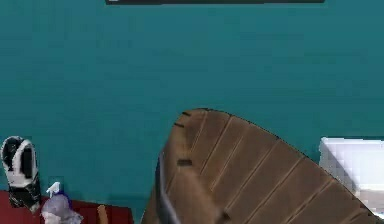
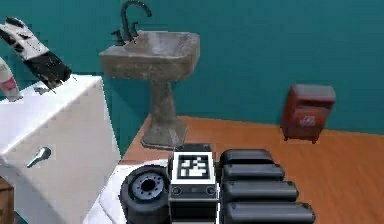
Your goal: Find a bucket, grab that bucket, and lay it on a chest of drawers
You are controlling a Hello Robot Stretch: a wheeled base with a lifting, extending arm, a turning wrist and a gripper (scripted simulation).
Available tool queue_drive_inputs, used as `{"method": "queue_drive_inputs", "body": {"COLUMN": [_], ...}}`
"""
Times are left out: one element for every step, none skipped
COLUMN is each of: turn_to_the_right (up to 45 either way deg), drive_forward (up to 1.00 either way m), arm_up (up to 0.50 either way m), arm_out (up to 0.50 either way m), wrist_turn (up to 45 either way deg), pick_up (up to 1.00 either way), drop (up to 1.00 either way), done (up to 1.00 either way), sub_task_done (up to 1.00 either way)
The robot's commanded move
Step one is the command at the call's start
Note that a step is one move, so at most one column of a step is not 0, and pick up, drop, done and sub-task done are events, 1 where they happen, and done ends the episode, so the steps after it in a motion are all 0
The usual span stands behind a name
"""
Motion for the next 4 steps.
{"method": "queue_drive_inputs", "body": {"turn_to_the_right": [3.0, -45.0, -45.0, -39.0], "drive_forward": [0.0, 0.0, 0.0, 0.0], "arm_up": [0.0, 0.0, 0.0, 0.0], "arm_out": [0.0, 0.0, 0.0, 0.0], "wrist_turn": [0.0, 0.0, 0.0, 0.0], "pick_up": [0.0, 0.0, 0.0, 0.0], "drop": [0.0, 0.0, 0.0, 0.0], "done": [0.0, 0.0, 0.0, 0.0], "sub_task_done": [0.0, 0.0, 0.0, 0.0]}}
